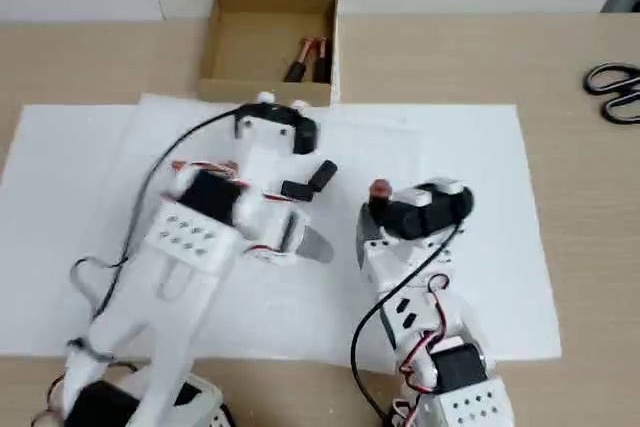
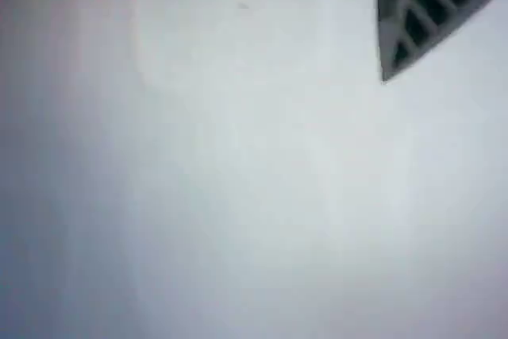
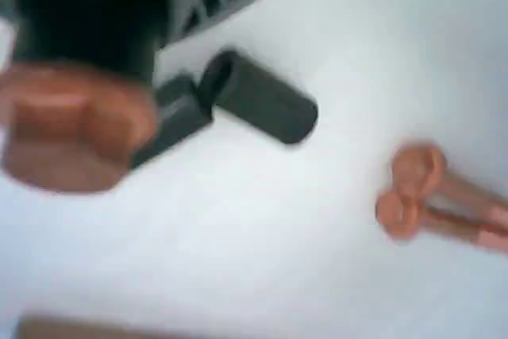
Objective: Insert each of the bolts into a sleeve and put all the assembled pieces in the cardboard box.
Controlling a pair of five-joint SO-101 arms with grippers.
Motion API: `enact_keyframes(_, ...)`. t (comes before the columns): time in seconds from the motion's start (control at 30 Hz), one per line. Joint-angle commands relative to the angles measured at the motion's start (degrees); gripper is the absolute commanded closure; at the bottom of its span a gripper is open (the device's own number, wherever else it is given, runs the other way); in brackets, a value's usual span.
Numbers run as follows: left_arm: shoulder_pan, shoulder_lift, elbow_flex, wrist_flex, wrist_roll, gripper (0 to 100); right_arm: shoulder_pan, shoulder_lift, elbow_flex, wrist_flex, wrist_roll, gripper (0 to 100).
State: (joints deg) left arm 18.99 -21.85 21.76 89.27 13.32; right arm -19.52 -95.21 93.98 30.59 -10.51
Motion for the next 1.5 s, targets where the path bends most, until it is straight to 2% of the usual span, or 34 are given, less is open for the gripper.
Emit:
enact_keyframes(0.0, -2.2, -0.8, -0.4, 0.9, -0.9, 64, 1.0, -0.9, -1.4, -0.2, -0.3, 99.5)
enact_keyframes(0.17, -7.6, -0.8, -2.0, 0.6, -0.9, 64, 1.0, -0.7, -4.7, 0.0, -0.2, 99.5)
enact_keyframes(0.3, -15.6, -0.8, -6.9, 0.6, -0.9, 64, 1.0, 4.9, -9.8, 3.1, -0.2, 99.5)
enact_keyframes(0.5, -24.8, -0.8, -13.6, 0.6, -1.3, 64, 1.0, 24.4, -24.9, 3.5, -0.1, 99.5)
enact_keyframes(0.6, -27.3, -0.8, -15.1, 0.9, -5.0, 64, 1.0, 37.1, -36.0, 3.7, -0.1, 99.5)
enact_keyframes(0.9, -29.4, -0.8, -14.7, 7.2, -14.8, 64, 0.7, 80.2, -77.1, 3.6, -0.1, 99.5)
enact_keyframes(1.07, -29.4, -0.5, -13.6, 7.8, -15.0, 64, 0.7, 103.5, -102.4, 3.3, -0.2, 99.5)
enact_keyframes(1.2, -29.4, -0.7, -10.8, 7.8, -15.1, 64, 0.7, 120.2, -121.1, -2.0, -0.2, 99.5)
enact_keyframes(1.33, -29.4, -0.8, -10.1, 9.1, -15.0, 64, -0.3, 134.8, -135.0, -8.5, -0.3, 99.5)
enact_keyframes(1.47, -29.4, -0.8, -10.1, 9.1, -14.9, 64, -2.2, 146.5, -147.3, -10.2, -0.2, 99.5)
